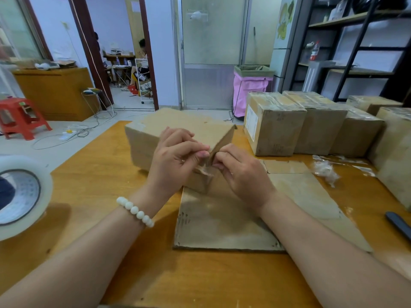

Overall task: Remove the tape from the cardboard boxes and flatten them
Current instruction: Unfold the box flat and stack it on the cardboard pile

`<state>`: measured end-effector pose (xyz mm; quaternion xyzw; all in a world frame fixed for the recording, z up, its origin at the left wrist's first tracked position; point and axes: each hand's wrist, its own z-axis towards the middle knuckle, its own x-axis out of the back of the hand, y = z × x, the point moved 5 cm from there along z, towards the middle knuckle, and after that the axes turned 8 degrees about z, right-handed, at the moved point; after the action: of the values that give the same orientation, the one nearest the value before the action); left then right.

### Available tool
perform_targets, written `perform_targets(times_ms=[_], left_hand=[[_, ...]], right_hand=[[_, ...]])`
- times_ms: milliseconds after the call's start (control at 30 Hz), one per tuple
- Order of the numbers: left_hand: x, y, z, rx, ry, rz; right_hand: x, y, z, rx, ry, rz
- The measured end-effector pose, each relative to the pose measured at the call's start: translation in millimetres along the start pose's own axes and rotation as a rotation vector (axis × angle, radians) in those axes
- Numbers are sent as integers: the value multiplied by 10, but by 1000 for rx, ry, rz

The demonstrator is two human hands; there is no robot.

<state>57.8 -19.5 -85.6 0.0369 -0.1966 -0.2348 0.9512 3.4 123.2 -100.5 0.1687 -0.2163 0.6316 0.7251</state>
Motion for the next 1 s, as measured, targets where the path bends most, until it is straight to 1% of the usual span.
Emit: perform_targets(times_ms=[33,67,100,200,233,333,400,500,600,667,800,900,1000], left_hand=[[2,16,-16,-1,12,31],[6,30,-33,-3,20,62],[14,40,-45,-5,25,83],[53,47,-49,-8,10,70],[56,46,-42,-13,0,53],[29,39,-33,-15,-31,27],[5,26,-32,-5,-46,43],[-9,12,-41,-1,-52,70],[-22,14,-48,-2,-44,78],[-33,26,-49,-12,-40,83],[-36,49,-46,-23,-33,72],[-39,51,-47,-41,-33,60],[-49,47,-53,-51,-34,74]], right_hand=[[-32,19,-10,-26,-32,41],[-54,37,-15,-98,-57,115],[-69,75,-25,-229,-76,215],[-133,210,-110,-741,-68,583],[-163,235,-136,-855,-75,632],[-260,242,-194,-1071,-174,712],[-298,240,-213,-1177,-156,871],[-297,229,-219,-1281,-114,1105],[-271,176,-193,-1349,-148,1187],[-252,140,-171,-1406,-157,1189],[-219,113,-149,-1474,-126,1090],[-213,87,-136,-1507,-100,1073],[-219,46,-114,-1510,-35,1050]])
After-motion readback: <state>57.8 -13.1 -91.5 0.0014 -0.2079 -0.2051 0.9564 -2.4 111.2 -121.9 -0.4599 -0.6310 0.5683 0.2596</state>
